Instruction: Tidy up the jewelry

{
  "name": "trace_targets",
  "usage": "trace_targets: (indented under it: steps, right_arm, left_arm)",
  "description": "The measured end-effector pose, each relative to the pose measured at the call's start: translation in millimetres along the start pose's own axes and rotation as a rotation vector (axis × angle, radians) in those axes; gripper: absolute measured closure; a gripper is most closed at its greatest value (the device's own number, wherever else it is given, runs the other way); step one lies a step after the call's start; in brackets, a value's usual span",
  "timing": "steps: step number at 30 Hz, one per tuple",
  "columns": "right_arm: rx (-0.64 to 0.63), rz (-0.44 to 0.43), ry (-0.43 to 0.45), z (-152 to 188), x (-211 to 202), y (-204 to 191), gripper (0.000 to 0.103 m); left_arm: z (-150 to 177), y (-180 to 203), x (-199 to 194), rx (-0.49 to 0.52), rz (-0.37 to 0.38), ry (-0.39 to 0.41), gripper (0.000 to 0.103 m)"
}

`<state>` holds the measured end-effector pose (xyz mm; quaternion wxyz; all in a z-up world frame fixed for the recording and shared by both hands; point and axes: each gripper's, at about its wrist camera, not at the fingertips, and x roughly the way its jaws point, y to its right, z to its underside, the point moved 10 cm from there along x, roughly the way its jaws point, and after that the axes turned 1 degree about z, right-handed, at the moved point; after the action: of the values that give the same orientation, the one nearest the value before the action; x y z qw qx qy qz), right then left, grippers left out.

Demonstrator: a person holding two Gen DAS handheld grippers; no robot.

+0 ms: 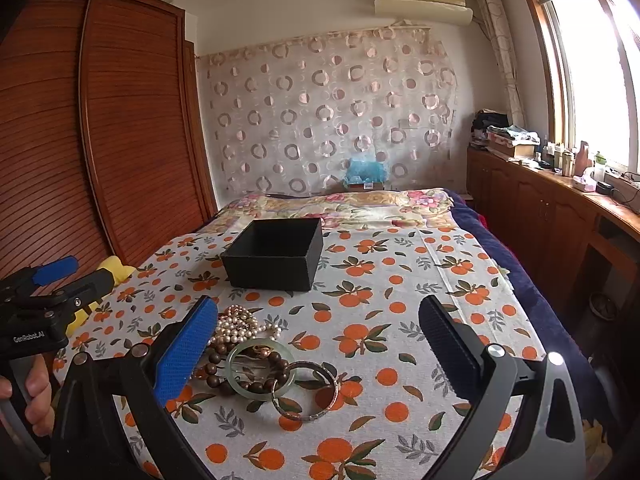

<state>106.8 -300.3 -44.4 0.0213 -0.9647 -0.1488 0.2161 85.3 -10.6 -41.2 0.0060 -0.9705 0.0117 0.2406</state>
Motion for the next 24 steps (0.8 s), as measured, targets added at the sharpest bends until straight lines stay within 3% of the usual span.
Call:
trace_targets:
  steps: [24]
  right_arm:
    - [-0.001,-0.007,-0.003,2.7,-0.9,2.9,0.002]
  left_arm:
    - [-2.0,0.3,-4.7,0.002,0.007,0.008,0.007]
